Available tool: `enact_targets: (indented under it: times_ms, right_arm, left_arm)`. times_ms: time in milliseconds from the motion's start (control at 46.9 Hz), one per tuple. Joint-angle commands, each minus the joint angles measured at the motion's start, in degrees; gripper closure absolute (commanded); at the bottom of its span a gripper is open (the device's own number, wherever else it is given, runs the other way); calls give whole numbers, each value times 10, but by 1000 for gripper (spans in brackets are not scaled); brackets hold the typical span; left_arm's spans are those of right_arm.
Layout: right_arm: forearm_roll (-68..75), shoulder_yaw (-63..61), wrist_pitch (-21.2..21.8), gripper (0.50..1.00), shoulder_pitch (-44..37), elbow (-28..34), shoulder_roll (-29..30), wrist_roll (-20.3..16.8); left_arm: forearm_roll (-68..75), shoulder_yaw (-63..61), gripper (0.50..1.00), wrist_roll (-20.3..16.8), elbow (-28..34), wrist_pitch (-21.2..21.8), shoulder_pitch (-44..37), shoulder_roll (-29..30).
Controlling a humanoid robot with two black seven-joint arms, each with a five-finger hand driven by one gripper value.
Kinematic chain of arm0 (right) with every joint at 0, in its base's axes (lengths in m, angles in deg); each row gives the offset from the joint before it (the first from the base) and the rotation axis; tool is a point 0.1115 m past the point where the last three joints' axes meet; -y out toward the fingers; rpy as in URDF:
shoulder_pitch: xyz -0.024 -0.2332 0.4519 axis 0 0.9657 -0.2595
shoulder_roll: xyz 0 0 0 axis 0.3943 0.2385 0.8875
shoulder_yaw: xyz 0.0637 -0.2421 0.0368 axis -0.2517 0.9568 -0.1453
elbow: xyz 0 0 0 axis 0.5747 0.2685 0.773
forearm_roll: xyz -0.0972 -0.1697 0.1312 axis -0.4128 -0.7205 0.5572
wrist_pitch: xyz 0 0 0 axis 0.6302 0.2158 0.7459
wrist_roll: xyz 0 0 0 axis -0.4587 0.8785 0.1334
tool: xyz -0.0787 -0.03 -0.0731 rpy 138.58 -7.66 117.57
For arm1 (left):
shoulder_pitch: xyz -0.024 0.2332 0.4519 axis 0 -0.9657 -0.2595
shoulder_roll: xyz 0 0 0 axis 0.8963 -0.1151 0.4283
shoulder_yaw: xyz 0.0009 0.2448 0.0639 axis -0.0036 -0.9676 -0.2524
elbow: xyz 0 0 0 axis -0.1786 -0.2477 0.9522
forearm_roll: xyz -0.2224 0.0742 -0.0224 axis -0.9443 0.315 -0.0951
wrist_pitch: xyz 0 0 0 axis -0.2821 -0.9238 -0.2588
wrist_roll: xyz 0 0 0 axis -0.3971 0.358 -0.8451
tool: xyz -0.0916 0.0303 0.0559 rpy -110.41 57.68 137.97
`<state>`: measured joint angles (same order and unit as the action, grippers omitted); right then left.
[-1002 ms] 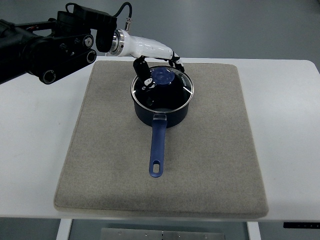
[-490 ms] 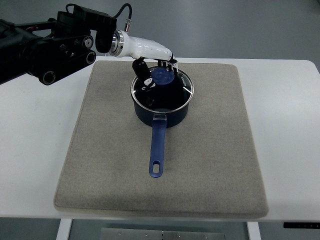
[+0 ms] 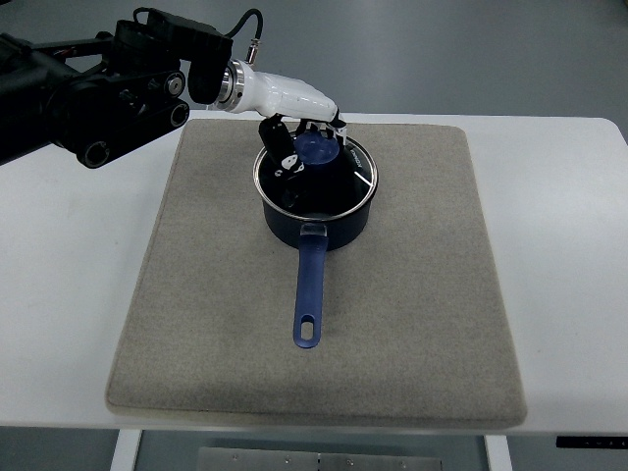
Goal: Open pot lid and place left with left hand
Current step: 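Lift the glass lid off the saucepan with the left hand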
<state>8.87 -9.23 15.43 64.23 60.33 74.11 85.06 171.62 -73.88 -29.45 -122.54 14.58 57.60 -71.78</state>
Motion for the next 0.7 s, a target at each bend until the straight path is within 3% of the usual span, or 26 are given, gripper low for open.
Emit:
enact_targets:
  times_ms: [0,490,682]
  right_arm:
    - [0,0,0,585,0,0,0,0]
    - [0,0,0,585,0,0,0,0]
    - [0,0,0,585,0,0,0,0]
  left_arm:
    - [-1,1,1000,0,-1,0,0,0]
    - [-8,8,1000,-1,-6,0,33,11]
    - [-7,8,1000,-2,-14,0,35,49]
